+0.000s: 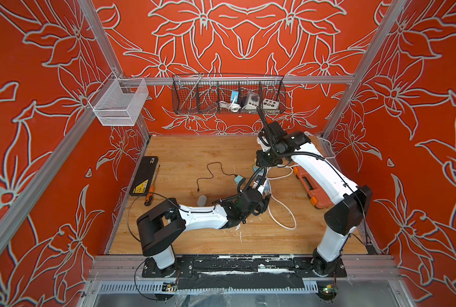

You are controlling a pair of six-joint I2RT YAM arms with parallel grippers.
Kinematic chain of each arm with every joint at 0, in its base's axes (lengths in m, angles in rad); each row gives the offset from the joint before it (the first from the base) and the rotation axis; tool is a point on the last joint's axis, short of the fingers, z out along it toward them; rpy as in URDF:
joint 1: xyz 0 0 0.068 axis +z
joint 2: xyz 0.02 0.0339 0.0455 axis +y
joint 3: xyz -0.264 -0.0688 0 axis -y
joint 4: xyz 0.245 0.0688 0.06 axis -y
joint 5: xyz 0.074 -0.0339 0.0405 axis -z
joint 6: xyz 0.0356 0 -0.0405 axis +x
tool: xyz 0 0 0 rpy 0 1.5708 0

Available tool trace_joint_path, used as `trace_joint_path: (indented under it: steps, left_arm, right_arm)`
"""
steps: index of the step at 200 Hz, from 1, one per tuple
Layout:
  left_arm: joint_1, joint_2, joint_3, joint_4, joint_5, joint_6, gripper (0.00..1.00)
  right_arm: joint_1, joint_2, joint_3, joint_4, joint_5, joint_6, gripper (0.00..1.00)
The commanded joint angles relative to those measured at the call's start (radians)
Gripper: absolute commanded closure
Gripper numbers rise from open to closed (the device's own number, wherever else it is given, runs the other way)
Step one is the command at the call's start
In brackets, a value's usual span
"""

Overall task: Charge the bluetooth headset
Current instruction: Adjust the charging cable at the plug.

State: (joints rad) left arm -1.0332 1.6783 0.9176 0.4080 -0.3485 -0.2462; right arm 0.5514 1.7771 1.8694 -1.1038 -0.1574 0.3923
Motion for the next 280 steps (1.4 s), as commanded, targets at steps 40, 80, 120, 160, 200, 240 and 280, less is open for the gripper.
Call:
trace_joint_path:
  steps: [40,80,120,160,200,240,280]
  left_arm:
    - [0.005,-0.138,-0.077,-0.096,-0.027,0.043,1.0]
    - [0.008,-0.29,-0.099,-0.239,-0.009,0.09,1.0]
    - [0.035,-0.354,-0.006,-0.47,0.056,0.103,1.0]
    - [0.051,-0.327,0.128,-0.688,0.084,0.105,1.0]
    - [0.081,-0.305,0.197,-0.787,0.115,0.094,1.0]
    - [0.094,-0.298,0.163,-0.752,0.115,0.074,1.0]
    - [0.109,-0.279,0.156,-0.738,0.121,0.061,1.0]
  right_arm:
    - [-0.026,0.004,0.016,-0.02,0.056,-0.01,0.93]
    - [-0.036,0.072,0.071,-0.07,0.093,-0.04,0.93]
    - [-0.044,0.172,0.171,-0.166,0.135,-0.096,0.93]
    - [-0.079,0.26,0.245,-0.245,0.113,-0.145,0.94]
    - [-0.112,0.328,0.279,-0.287,0.067,-0.186,0.94]
    - [-0.114,0.395,0.32,-0.311,0.052,-0.212,0.94]
    - [-0.114,0.462,0.363,-0.331,0.035,-0.223,0.94]
